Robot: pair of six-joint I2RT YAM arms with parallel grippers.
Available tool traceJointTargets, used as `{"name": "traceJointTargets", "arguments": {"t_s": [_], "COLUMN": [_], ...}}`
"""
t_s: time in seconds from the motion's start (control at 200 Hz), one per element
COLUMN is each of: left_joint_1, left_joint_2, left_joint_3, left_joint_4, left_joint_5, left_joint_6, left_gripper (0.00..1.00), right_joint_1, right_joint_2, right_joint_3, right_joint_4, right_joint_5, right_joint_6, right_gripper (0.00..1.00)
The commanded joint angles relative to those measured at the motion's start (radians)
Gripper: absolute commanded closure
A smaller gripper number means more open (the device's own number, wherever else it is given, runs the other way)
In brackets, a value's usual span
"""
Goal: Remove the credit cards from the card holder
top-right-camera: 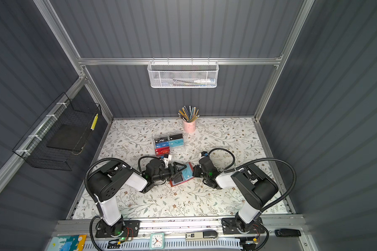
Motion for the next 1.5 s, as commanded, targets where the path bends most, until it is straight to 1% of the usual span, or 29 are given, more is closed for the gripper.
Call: {"name": "traceJointTargets", "arguments": {"t_s": [0.0, 0.115, 0.295, 0.345, 0.415, 0.485, 0.78, 0.931, 1.496], "left_joint_1": [-0.007, -0.007, -0.007, -0.007, -0.007, -0.007, -0.007, -0.008, -0.028], "left_joint_2": [-0.002, -0.02, -0.076, -0.085, -0.092, -0.095, -0.095, -0.086, -0.024], "left_joint_3": [-0.018, -0.019, -0.021, -0.026, -0.028, -0.03, -0.035, -0.035, -0.018], "left_joint_4": [0.04, 0.045, -0.015, -0.017, -0.018, -0.015, -0.01, 0.003, 0.074], "left_joint_5": [-0.017, -0.025, -0.046, -0.05, -0.053, -0.053, -0.049, -0.054, -0.063], "left_joint_6": [-0.001, 0.001, 0.038, 0.039, 0.04, 0.039, 0.038, 0.037, 0.014], "left_gripper": [0.23, 0.27, 0.32, 0.36, 0.39, 0.44, 0.46, 0.5, 0.49], "right_joint_1": [0.006, 0.009, 0.008, 0.009, 0.009, 0.011, 0.013, 0.019, 0.044], "right_joint_2": [0.051, 0.06, 0.064, 0.065, 0.068, 0.072, 0.081, 0.093, 0.124], "right_joint_3": [-0.019, -0.016, -0.009, -0.005, -0.001, 0.004, 0.009, 0.017, 0.038], "right_joint_4": [-0.129, -0.125, -0.126, -0.13, -0.132, -0.134, -0.13, -0.122, -0.105], "right_joint_5": [-0.022, -0.027, -0.032, -0.033, -0.035, -0.038, -0.044, -0.053, -0.065], "right_joint_6": [0.01, 0.009, 0.01, 0.008, 0.008, 0.007, 0.011, 0.019, 0.037], "right_gripper": [1.0, 1.0, 1.0, 1.0, 1.0, 1.0, 1.0, 1.0, 1.0]}}
